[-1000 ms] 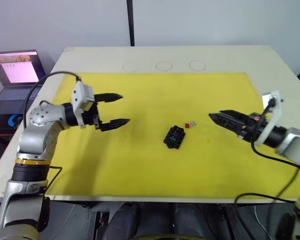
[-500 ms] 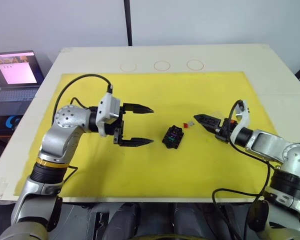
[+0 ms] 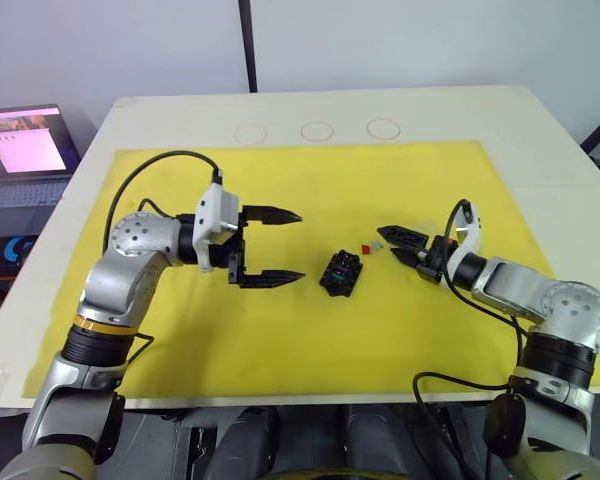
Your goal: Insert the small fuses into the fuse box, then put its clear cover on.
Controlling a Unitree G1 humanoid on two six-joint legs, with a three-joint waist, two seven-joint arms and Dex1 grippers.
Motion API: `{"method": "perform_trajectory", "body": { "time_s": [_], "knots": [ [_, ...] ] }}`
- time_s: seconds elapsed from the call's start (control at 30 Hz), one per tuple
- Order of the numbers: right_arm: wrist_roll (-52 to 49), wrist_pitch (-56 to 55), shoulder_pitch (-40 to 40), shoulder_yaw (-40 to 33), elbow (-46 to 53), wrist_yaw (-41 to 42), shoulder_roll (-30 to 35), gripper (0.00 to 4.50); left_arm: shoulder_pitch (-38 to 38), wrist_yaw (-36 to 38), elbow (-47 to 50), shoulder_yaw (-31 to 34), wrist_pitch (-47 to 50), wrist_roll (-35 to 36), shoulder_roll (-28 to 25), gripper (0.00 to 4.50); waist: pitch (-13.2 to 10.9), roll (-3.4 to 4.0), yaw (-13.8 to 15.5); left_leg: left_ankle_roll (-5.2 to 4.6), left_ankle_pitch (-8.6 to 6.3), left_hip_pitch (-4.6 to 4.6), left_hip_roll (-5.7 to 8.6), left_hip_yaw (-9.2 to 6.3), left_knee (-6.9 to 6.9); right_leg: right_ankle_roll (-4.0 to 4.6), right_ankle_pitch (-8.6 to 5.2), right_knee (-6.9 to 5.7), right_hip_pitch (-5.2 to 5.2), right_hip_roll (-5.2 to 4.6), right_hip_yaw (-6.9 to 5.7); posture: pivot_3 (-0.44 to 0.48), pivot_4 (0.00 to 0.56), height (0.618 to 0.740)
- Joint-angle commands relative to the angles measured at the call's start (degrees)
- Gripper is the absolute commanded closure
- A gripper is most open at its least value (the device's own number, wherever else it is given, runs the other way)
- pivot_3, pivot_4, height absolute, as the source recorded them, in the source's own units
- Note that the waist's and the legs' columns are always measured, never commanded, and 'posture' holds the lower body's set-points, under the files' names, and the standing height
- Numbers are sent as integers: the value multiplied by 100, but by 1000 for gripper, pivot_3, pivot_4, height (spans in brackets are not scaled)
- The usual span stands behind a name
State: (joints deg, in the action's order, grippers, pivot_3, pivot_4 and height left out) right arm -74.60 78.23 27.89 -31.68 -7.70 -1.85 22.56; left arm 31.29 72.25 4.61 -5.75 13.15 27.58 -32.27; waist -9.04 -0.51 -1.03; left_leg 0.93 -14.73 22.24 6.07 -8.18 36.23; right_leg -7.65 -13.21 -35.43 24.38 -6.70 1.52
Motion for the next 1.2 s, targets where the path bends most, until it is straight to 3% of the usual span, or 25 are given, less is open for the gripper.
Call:
{"method": "perform_trajectory", "body": {
  "time_s": [0.03,0.7,1.2],
  "knots": [
    [-67,-106,126,25,-135,3,-100,48,51,7,52,103,-48,30,-30,0,0,0,-1,0,0,0,0,0,0,0,0,0,0,0,0,0,150,740],
    [-113,83,116,331,-424,313,-172,48,36,86,41,27,-68,4,7,0,1,1,-17,-1,0,-2,-2,0,0,0,0,-1,0,2,1,0,150,740],
    [786,-441,12,621,-617,654,-384,48,28,117,19,-37,-164,-124,117,0,15,-9,-20,-1,-1,-22,-3,2,0,0,0,-5,-16,4,4,0,150,740]
  ]
}}
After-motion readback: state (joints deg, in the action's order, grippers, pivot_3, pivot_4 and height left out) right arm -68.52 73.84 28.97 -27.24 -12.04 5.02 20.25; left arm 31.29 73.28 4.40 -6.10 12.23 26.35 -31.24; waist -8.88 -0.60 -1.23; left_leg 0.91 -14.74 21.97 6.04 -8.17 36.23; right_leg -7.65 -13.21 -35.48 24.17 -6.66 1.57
